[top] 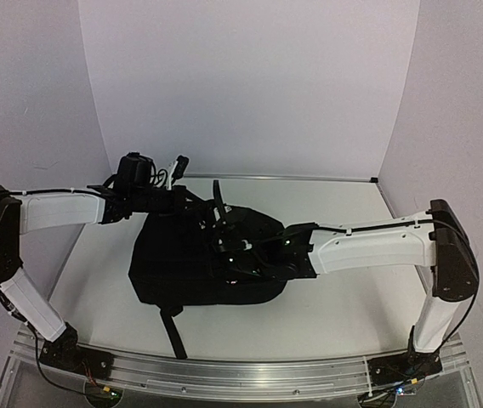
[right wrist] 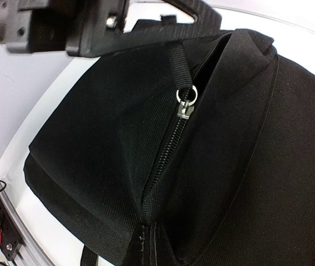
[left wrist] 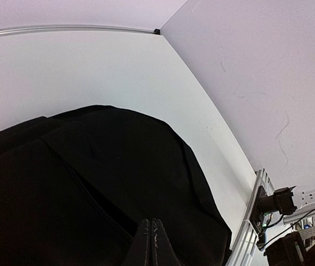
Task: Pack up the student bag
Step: Zip the student bag at the center of the board.
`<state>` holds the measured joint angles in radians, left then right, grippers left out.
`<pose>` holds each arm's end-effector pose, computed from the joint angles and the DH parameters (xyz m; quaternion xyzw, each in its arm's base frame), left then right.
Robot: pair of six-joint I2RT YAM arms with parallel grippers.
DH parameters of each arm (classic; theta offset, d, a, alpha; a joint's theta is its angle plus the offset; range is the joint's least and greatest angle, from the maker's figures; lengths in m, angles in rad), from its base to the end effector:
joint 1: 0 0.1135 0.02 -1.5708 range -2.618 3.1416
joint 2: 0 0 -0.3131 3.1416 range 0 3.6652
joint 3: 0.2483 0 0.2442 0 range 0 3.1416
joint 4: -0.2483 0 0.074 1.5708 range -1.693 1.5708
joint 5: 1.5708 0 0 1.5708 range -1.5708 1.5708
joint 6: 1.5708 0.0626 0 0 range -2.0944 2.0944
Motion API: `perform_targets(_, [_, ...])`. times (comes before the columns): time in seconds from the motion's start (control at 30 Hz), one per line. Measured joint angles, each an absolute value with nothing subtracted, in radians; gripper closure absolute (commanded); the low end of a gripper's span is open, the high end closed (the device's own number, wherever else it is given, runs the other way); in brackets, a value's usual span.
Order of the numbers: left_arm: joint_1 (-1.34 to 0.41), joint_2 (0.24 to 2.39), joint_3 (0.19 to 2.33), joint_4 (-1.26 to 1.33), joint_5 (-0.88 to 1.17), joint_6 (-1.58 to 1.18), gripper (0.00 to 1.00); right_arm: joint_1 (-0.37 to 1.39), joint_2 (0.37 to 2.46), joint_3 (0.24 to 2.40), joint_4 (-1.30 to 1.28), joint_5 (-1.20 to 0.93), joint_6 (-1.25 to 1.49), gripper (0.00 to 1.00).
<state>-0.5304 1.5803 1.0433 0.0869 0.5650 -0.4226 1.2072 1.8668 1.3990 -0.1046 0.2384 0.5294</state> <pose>0.3033 -0.2167 0.3019 0.1918 0.8043 -0.4439 0.3453 0.1785 0.4275 0.2868 -0.2361 0.8411 0.2953 0.3868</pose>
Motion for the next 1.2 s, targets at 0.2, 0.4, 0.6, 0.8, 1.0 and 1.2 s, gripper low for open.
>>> perform_targets(0.2, [-0.5,1.665,1.115,0.09,0.583,-0.411,1.0,1.208,1.858,1.387,-0.109,0.231,0.533,1.0])
perform_targets(0.4, [-0.482,1.754,1.185,0.103,0.601,-0.394,1.0,1.208,1.856,1.385,-0.113,0.222,0.533,1.0])
perform_targets(0.6, [-0.45,1.832,1.248,0.111,0.606,-0.39,1.0,1.208,1.856,1.379,-0.116,0.215,0.536,1.0])
perform_targets(0.8, [-0.427,1.903,1.299,0.113,0.611,-0.389,1.0,1.208,1.852,1.376,-0.117,0.215,0.542,1.0])
perform_targets(1.0, [-0.409,1.978,1.377,0.114,0.62,-0.389,1.0,1.208,1.851,1.372,-0.121,0.213,0.543,1.0])
perform_targets(1.2, [-0.407,2.03,1.434,0.104,0.634,-0.389,1.0,1.208,1.851,1.372,-0.121,0.213,0.543,1.0])
